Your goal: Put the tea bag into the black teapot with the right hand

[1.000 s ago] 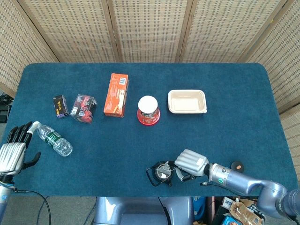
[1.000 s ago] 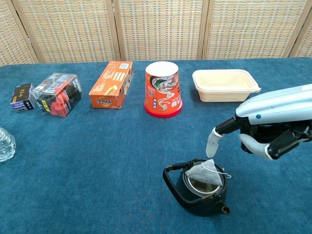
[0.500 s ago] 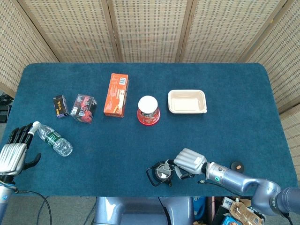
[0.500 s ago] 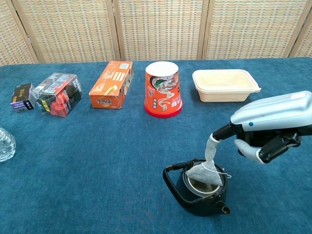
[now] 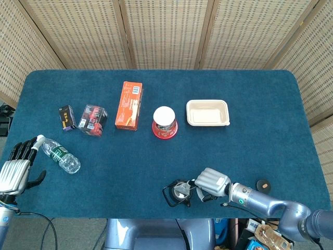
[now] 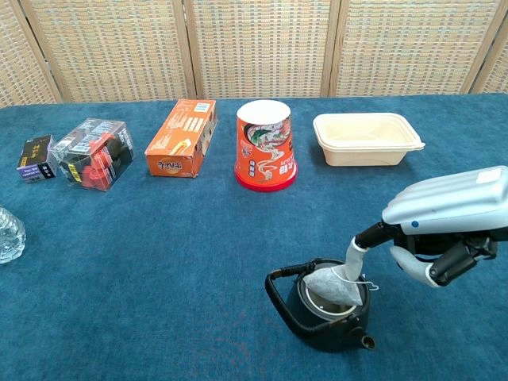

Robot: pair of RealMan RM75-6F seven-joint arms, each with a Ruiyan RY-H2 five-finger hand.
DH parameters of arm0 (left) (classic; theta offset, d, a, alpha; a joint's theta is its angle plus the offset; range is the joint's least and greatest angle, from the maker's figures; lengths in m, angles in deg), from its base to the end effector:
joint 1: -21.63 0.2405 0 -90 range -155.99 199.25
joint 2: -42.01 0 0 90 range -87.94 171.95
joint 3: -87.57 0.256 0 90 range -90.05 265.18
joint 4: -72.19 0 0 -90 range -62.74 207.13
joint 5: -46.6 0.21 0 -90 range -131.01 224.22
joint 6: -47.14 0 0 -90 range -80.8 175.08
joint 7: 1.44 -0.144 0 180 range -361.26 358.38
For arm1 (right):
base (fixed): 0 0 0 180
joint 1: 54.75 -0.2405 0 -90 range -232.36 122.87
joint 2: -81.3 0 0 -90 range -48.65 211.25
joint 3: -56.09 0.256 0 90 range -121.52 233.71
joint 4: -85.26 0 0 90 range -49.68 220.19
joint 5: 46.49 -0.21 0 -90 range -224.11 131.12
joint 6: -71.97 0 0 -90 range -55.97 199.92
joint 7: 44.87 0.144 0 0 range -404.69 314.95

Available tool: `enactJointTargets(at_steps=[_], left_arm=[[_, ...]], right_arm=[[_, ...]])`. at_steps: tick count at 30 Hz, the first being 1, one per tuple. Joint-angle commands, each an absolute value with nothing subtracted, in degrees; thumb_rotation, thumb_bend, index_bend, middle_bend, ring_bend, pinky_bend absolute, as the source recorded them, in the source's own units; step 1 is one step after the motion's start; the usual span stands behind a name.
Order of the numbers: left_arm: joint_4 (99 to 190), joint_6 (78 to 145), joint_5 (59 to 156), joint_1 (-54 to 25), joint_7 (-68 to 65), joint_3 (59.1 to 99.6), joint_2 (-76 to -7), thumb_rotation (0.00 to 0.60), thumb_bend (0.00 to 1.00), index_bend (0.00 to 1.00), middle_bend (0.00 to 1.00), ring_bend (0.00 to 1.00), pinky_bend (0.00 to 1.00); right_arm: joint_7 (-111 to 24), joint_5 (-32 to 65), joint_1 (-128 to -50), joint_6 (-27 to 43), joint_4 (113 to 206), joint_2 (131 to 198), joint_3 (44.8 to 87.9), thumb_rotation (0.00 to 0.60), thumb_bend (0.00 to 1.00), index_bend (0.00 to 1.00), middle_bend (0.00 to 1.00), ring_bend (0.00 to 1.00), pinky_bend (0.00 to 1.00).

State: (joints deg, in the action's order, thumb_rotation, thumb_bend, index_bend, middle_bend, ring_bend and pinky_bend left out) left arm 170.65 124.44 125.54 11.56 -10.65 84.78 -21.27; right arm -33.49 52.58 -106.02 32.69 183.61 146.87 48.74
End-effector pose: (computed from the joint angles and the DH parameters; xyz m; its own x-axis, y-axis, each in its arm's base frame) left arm -0.2956 0.2044 0.1408 0.4441 0.1204 0.8879 0.8944 -0.0012 -0.4472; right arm -0.1571 -0.2740 0.0254 0.6992 -0.4887 0.5218 -0.6415 -0.7510 0.1563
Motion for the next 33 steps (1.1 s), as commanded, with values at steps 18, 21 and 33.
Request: enactJointTargets(at_steps=[18, 21, 33], left_arm=[[170.0, 124.0, 125.5, 11.5, -10.0, 85.0, -21.6, 0.6, 0.38, 0.0, 0.0, 0.0, 0.0], [169.8, 123.9, 125.4, 11.5, -9.8, 85.0, -21.6, 0.6, 0.38, 0.0, 0.0, 0.0, 0.0], [169.2, 123.8, 125.9, 11.3, -8.9, 85.0, -22.0, 0.6, 0.38, 0.0, 0.0, 0.0, 0.0]], right_arm=[[-39.8, 49.3, -105.4, 33.4, 184.4, 149.5, 49.6, 0.239, 1.0, 0.29, 0.93, 0.9, 0.96], [-41.5, 48.5, -105.0, 33.2, 184.4, 149.7, 50.0, 0.239, 1.0, 0.29, 0.93, 0.9, 0.96], [-46.3, 46.0, -104.1, 32.3, 188.5, 147.0, 50.8, 0.239, 1.0, 0.29, 0.93, 0.9, 0.96]])
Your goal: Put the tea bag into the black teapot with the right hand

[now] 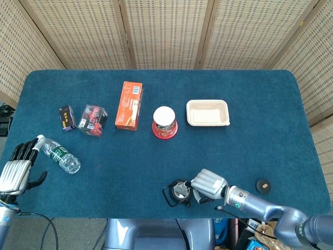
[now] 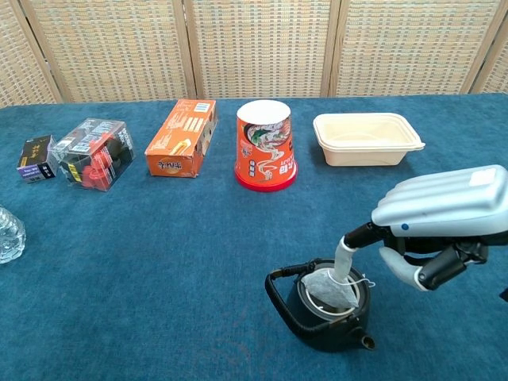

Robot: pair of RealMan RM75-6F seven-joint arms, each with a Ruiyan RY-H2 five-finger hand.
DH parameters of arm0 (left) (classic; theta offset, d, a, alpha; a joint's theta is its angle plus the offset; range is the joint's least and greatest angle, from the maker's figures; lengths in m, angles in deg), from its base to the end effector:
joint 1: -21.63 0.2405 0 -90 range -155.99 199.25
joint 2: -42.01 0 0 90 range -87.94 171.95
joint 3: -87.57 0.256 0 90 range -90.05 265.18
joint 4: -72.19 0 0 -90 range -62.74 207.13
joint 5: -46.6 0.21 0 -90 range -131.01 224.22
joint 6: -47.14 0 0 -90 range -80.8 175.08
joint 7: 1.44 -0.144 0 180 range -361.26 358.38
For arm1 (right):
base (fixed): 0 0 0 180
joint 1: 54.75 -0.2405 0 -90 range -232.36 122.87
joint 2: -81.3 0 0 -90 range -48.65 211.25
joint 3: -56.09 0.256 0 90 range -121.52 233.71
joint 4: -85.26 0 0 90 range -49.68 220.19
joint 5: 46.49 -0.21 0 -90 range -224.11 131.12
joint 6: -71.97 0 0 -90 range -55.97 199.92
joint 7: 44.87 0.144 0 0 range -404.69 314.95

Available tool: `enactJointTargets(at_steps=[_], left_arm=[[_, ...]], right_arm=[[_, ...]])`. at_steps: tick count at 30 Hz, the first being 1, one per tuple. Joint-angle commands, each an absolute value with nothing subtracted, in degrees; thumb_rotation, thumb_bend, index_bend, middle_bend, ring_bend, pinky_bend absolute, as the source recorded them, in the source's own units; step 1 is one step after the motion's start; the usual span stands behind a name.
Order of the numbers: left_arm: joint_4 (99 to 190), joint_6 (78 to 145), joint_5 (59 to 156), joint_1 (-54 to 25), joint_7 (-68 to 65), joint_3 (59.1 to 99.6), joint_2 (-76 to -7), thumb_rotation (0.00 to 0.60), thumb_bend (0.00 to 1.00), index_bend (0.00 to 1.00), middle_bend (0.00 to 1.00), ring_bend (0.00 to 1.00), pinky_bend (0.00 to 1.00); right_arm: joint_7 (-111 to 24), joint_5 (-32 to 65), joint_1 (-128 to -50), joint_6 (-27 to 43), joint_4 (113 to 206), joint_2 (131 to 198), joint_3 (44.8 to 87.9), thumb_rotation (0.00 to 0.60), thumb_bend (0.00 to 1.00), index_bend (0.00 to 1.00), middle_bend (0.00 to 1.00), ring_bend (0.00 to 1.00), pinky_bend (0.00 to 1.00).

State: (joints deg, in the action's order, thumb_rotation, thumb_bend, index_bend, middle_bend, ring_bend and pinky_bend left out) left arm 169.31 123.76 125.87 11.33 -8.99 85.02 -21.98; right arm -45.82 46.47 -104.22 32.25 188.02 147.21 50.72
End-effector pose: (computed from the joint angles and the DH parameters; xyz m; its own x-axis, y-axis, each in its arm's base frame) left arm -0.2989 0.2051 0.1367 0.4289 0.1320 0.8936 0.9019 -0.0066 -0.4319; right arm -0.1443 -0.2647 0.0229 0.7234 -0.4208 0.5473 -0.6021 -0.7725 0.2018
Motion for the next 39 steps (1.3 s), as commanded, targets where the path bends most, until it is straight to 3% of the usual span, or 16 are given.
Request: enactJointTargets(at_steps=[1, 27, 39], left_arm=[[169.2, 123.8, 125.9, 11.3, -8.8, 85.0, -22.0, 0.6, 0.38, 0.0, 0.0, 0.0, 0.0], [168.3, 123.2, 125.7, 11.3, -7.9, 85.2, -22.2, 0.6, 0.38, 0.0, 0.0, 0.0, 0.0], [168.3, 123.2, 125.8, 11.4, -7.9, 85.2, -22.2, 0.6, 0.38, 0.0, 0.0, 0.0, 0.0]], right_arm=[[-46.5, 45.9, -104.0, 32.4, 188.7, 147.1, 50.8, 0.238, 1.0, 0.29, 0.93, 0.9, 0.96], [-51.5, 43.2, -103.2, 33.9, 186.0, 151.1, 50.8, 0.238, 1.0, 0.29, 0.93, 0.91, 0.96], [-52.4, 43.6, -102.6, 32.7, 187.9, 149.7, 50.8, 0.236, 1.0, 0.29, 0.93, 0.9, 0.96]])
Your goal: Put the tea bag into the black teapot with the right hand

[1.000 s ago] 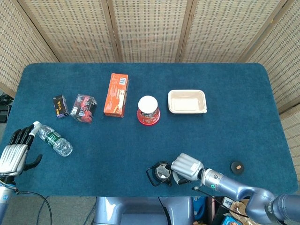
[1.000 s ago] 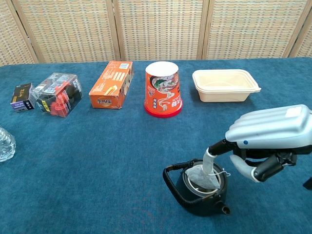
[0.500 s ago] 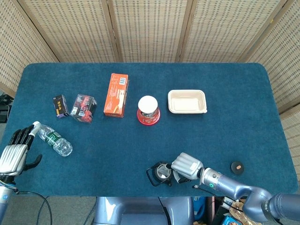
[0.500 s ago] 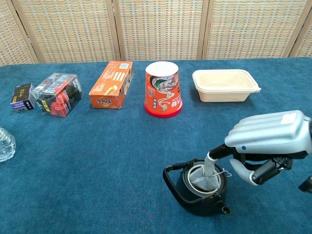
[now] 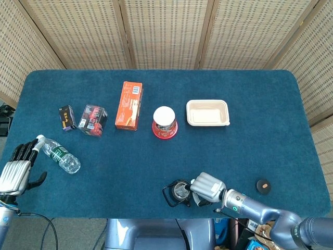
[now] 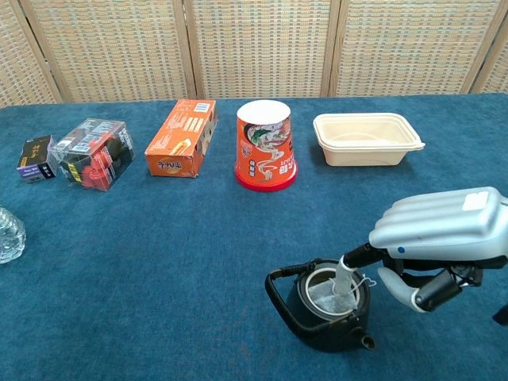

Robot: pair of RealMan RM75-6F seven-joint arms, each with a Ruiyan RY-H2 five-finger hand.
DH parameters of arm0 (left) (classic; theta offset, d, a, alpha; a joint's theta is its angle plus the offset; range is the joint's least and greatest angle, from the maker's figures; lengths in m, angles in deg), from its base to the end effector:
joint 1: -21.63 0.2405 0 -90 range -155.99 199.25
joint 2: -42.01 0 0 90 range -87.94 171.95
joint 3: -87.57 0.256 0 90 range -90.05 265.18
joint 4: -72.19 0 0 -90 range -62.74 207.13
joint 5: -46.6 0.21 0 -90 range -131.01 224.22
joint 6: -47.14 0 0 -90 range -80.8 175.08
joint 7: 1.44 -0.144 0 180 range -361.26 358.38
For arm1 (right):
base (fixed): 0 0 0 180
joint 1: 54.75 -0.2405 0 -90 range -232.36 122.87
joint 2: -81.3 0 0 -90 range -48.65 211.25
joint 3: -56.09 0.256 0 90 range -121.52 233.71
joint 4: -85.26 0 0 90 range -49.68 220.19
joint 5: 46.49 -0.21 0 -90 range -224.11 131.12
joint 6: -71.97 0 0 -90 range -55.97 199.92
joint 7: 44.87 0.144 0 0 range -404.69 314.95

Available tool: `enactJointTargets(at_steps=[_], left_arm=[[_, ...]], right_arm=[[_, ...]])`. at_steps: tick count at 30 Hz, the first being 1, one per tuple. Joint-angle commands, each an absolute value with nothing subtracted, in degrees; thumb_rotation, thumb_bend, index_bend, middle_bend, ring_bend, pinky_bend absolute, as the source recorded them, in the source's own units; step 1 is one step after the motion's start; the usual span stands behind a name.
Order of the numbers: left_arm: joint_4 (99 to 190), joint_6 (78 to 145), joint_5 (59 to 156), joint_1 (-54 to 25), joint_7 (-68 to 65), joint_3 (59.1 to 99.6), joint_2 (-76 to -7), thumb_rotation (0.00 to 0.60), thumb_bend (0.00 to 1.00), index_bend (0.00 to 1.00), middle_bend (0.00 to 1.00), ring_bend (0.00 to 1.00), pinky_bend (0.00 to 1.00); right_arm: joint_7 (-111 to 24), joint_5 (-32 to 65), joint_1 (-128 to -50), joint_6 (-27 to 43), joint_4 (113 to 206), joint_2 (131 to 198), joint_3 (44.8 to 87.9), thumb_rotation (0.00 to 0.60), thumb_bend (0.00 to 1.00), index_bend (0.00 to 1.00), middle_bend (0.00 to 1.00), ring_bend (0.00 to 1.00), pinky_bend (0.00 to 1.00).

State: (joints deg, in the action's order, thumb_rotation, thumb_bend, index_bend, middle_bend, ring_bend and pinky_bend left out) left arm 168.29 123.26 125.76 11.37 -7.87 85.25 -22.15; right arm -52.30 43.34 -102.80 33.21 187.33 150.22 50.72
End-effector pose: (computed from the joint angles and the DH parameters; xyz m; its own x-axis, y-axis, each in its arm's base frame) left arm -0.3037 0.2045 0.1360 0.4235 0.1427 0.8946 0.9039 -0.0005 -0.4278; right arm -0.1505 -0.2576 0.0077 0.7477 -0.4090 0.5231 -0.5849 -0.7786 0.2273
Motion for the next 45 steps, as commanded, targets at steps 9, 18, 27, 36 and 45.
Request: enactJointTargets(at_steps=[9, 18, 27, 36, 45], left_arm=[[168.3, 123.0, 125.8, 11.2, -7.9, 85.3, -22.3, 0.6, 0.38, 0.0, 0.0, 0.0, 0.0], [168.5, 123.0, 125.8, 11.2, -8.0, 85.4, -22.2, 0.6, 0.38, 0.0, 0.0, 0.0, 0.0], [168.4, 123.1, 125.9, 11.3, -7.8, 85.4, -22.2, 0.6, 0.38, 0.0, 0.0, 0.0, 0.0], [168.1, 122.9, 125.8, 11.3, -7.6, 85.5, -22.3, 0.6, 0.38, 0.0, 0.0, 0.0, 0.0], [168.0, 122.9, 125.9, 11.3, -7.4, 85.5, -22.4, 0.6, 0.38, 0.0, 0.0, 0.0, 0.0]], right_arm=[[-52.7, 43.9, -102.0, 31.6, 189.5, 148.0, 50.8, 0.238, 1.0, 0.29, 0.93, 0.9, 0.96], [-52.5, 43.6, -101.9, 33.4, 188.3, 149.3, 49.9, 0.234, 1.0, 0.29, 0.93, 0.9, 0.96], [-52.8, 43.0, -102.2, 34.7, 187.6, 150.1, 49.7, 0.238, 1.0, 0.29, 0.93, 0.9, 0.96], [-52.8, 43.3, -102.0, 33.1, 189.1, 148.7, 50.5, 0.238, 1.0, 0.29, 0.93, 0.9, 0.96], [-51.2, 44.8, -100.9, 29.3, 191.7, 145.9, 51.4, 0.24, 1.0, 0.3, 0.93, 0.9, 0.96]])
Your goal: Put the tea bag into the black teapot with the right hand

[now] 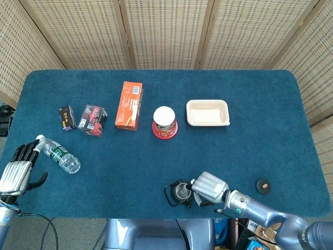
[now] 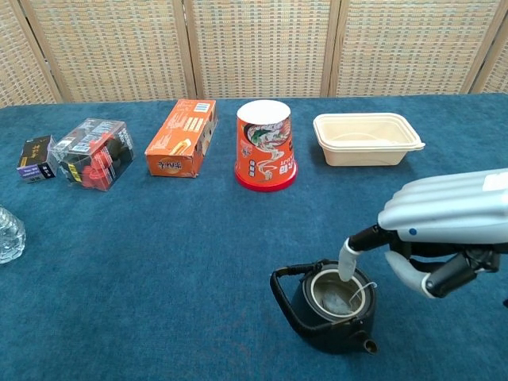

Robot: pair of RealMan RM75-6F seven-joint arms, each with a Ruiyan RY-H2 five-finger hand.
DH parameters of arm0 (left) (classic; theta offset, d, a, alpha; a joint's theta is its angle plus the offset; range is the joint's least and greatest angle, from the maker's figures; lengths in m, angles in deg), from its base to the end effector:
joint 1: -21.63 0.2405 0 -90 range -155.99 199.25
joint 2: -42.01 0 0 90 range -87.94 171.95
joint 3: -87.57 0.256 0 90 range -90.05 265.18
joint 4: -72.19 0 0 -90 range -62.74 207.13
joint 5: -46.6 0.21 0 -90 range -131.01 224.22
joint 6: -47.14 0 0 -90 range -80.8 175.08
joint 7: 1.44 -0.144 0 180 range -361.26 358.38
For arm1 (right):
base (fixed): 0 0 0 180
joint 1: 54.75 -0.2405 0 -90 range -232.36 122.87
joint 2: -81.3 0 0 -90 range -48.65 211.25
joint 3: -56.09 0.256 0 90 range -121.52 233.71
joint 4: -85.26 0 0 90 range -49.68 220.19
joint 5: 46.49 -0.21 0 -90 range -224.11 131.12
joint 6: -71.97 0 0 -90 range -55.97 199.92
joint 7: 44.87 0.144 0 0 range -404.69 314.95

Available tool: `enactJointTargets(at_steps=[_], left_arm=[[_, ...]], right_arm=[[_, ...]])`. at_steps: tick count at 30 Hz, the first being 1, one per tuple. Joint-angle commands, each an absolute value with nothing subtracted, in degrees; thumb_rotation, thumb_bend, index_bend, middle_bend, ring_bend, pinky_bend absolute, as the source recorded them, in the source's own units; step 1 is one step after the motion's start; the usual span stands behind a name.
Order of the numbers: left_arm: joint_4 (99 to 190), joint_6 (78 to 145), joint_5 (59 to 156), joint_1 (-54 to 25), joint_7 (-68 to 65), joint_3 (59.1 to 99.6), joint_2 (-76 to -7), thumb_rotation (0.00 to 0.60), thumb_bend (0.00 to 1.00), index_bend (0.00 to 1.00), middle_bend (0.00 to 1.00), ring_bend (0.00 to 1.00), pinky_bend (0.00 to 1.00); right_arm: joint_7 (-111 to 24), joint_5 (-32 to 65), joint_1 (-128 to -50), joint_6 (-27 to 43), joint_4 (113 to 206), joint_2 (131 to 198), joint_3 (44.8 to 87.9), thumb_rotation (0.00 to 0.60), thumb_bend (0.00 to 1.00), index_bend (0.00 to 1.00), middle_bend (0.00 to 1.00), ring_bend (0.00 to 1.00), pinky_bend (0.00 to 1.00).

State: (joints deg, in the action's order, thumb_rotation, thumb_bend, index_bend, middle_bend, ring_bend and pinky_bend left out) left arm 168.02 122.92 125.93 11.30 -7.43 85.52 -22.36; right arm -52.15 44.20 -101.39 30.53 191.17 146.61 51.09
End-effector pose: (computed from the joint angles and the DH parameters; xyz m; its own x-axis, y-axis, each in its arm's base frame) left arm -0.3044 0.2038 0.1337 0.4183 0.1522 0.8955 0.9063 -0.0037 -0.4227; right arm -0.1446 -0.2526 0.0265 0.7214 -0.3976 0.5670 -0.6006 -0.7669 0.2263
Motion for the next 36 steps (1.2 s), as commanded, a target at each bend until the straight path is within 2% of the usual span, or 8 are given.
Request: enactJointTargets(at_steps=[1, 8, 17, 21, 25, 31, 36], left_arm=[[168.0, 122.9, 125.9, 11.3, -7.4, 85.5, -22.3, 0.6, 0.38, 0.0, 0.0, 0.0, 0.0], [168.2, 122.9, 125.9, 11.3, -7.4, 85.5, -22.3, 0.6, 0.38, 0.0, 0.0, 0.0, 0.0], [168.5, 123.0, 125.9, 11.3, -7.6, 85.5, -22.2, 0.6, 0.38, 0.0, 0.0, 0.0, 0.0], [168.9, 123.0, 125.9, 11.2, -7.8, 85.4, -22.2, 0.6, 0.38, 0.0, 0.0, 0.0, 0.0], [168.9, 122.9, 125.7, 11.1, -7.9, 85.2, -22.3, 0.6, 0.38, 0.0, 0.0, 0.0, 0.0], [168.7, 122.8, 125.6, 11.0, -7.7, 85.1, -22.5, 0.6, 0.38, 0.0, 0.0, 0.0, 0.0], [168.2, 123.2, 126.1, 11.1, -7.3, 85.2, -22.9, 0.6, 0.38, 0.0, 0.0, 0.0, 0.0]], right_arm=[[-50.8, 45.1, -100.7, 28.8, 191.8, 145.7, 51.5, 0.24, 1.0, 0.3, 0.93, 0.9, 0.96], [-48.2, 46.5, -99.1, 24.2, 191.6, 144.7, 52.3, 0.208, 0.98, 0.32, 0.88, 0.9, 0.96], [-44.6, 46.9, -92.8, 11.7, 188.9, 144.9, 54.2, 0.178, 0.78, 0.32, 0.71, 0.74, 0.91], [-46.1, 44.8, -89.5, 6.3, 187.1, 146.1, 55.7, 0.183, 0.63, 0.32, 0.64, 0.69, 0.87], [-49.3, 42.7, -87.3, 3.2, 186.3, 147.7, 57.1, 0.18, 0.53, 0.32, 0.6, 0.65, 0.84], [-54.1, 39.9, -84.3, -0.8, 184.9, 149.9, 58.7, 0.177, 0.48, 0.28, 0.49, 0.54, 0.73], [-58.1, 38.0, -82.0, -4.3, 184.3, 151.7, 59.9, 0.176, 0.46, 0.25, 0.38, 0.43, 0.6]])
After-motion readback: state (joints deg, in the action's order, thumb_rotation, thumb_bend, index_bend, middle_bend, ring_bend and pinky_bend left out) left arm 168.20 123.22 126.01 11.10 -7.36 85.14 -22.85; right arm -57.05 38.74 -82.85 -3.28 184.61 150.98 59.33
